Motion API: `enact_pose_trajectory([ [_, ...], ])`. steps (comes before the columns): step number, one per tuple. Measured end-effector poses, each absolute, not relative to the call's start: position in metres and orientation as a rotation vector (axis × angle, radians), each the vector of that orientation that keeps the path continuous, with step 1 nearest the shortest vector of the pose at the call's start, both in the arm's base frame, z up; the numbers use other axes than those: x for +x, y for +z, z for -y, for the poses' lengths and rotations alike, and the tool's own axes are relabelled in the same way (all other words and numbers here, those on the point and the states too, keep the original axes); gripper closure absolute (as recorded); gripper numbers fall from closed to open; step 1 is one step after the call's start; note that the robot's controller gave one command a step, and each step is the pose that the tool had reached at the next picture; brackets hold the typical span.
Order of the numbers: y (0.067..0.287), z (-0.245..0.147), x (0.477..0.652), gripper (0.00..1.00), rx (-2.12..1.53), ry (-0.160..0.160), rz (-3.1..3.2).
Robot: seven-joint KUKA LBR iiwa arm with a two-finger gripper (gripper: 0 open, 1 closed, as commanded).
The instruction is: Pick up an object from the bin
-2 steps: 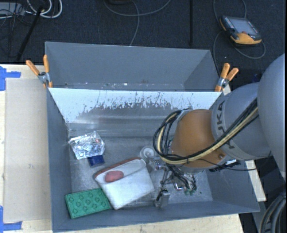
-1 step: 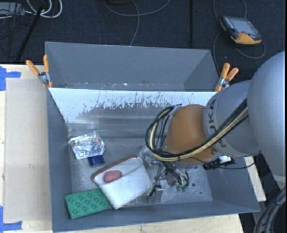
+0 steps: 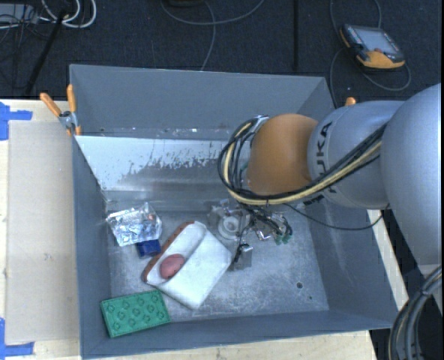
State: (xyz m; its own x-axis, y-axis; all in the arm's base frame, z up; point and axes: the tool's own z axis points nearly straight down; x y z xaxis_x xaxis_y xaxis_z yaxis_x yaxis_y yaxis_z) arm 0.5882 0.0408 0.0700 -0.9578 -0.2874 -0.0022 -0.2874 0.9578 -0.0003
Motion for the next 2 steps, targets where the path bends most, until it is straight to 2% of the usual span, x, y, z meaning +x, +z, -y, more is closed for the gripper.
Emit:
enact_pose_trajectory([
  [1, 0.07, -0.041, 0.588, 1.0, -0.46, -0.001, -3.106],
  [2, 0.221, -0.014, 0.576, 1.0, -0.365, -0.001, -3.111],
])
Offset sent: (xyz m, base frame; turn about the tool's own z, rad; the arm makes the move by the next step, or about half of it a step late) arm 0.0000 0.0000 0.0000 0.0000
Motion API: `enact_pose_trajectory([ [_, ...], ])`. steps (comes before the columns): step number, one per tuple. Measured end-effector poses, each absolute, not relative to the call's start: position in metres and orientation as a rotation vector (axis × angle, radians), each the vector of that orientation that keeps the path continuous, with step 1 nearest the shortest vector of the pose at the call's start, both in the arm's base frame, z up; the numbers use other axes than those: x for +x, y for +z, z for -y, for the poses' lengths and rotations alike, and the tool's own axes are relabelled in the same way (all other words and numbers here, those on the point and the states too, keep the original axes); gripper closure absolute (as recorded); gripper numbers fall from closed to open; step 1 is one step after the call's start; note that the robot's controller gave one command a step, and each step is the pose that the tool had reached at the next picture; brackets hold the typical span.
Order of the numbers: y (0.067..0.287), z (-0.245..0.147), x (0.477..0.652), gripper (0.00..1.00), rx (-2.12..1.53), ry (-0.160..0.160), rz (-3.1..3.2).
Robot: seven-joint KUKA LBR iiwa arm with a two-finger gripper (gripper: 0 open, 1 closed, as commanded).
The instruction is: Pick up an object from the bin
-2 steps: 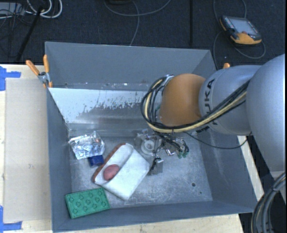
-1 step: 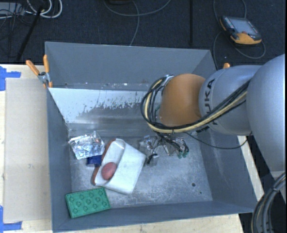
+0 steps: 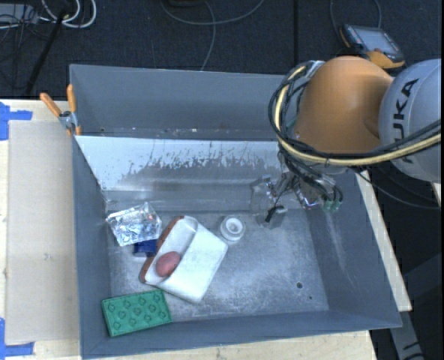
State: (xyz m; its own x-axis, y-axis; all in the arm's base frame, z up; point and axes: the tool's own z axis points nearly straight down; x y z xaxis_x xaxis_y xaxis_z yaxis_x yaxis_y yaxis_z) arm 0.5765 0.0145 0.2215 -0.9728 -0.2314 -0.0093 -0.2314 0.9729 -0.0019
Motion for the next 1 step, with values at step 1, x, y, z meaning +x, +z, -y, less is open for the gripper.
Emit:
enact_pose_trajectory([
  [1, 0.0794, -0.0293, 0.5806, 1.0, -0.325, 0.004, -3.12],
])
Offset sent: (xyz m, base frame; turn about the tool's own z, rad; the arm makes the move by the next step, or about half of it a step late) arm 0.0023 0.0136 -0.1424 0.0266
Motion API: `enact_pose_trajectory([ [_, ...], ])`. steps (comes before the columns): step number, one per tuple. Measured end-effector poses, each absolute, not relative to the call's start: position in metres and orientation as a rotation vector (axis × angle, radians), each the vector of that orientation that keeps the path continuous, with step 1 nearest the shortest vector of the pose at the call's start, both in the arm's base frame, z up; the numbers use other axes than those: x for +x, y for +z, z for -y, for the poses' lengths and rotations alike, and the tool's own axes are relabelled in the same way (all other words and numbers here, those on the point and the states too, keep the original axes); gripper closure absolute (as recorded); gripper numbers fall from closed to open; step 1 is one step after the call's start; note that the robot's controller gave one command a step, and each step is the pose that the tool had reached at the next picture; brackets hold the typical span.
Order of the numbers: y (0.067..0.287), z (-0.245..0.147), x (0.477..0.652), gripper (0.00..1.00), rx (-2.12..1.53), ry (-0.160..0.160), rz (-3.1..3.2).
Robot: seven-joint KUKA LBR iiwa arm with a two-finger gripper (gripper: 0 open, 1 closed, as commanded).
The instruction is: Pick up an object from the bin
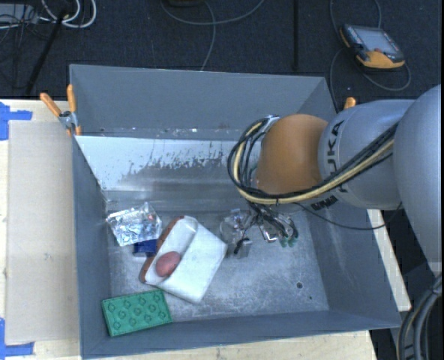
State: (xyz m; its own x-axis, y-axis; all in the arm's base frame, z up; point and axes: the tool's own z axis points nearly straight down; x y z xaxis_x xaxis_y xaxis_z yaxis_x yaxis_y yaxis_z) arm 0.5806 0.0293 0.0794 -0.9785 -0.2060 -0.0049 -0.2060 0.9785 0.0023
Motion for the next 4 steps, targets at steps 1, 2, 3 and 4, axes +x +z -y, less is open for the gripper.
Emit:
enact_pose_trajectory([
  [1, 0.196, -0.03, 0.56, 1.0, -0.374, -0.001, -3.111],
  [2, 0.069, -0.038, 0.579, 1.0, -0.461, 0.008, -3.104],
  [3, 0.229, 0.033, 0.568, 1.0, -0.306, -0.004, -3.117],
  [4, 0.076, 0.013, 0.544, 1.0, -0.237, 0.002, -3.136],
])
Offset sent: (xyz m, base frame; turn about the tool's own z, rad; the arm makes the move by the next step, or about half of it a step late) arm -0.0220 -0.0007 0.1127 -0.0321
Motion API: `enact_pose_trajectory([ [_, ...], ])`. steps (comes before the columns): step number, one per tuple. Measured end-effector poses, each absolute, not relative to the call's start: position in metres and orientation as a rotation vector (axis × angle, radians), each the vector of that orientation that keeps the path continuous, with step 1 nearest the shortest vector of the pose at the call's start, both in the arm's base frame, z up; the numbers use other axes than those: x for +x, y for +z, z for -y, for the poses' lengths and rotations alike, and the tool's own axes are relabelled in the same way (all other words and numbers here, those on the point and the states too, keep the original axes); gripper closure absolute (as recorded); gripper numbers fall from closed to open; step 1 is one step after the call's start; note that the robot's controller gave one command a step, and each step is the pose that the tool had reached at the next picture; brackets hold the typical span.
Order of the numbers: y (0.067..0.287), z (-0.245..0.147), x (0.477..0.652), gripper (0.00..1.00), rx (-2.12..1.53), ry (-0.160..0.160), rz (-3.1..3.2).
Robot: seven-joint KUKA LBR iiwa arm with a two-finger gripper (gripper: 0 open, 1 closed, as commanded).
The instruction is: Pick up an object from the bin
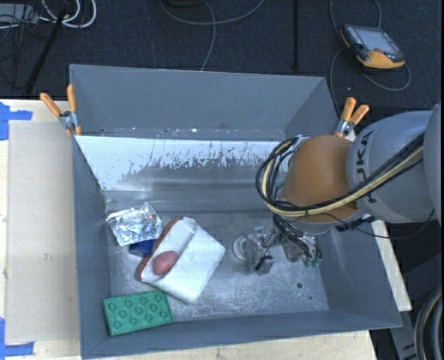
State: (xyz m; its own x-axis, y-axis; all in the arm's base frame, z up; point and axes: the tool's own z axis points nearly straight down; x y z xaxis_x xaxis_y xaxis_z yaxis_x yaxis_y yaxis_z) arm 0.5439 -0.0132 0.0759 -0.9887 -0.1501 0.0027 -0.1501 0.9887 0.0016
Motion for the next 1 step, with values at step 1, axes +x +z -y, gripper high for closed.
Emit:
enact_pose_trajectory([
  [1, 0.2044, 0.0119, 0.5363, 1.0, 0.267, 0.001, 3.138],
])
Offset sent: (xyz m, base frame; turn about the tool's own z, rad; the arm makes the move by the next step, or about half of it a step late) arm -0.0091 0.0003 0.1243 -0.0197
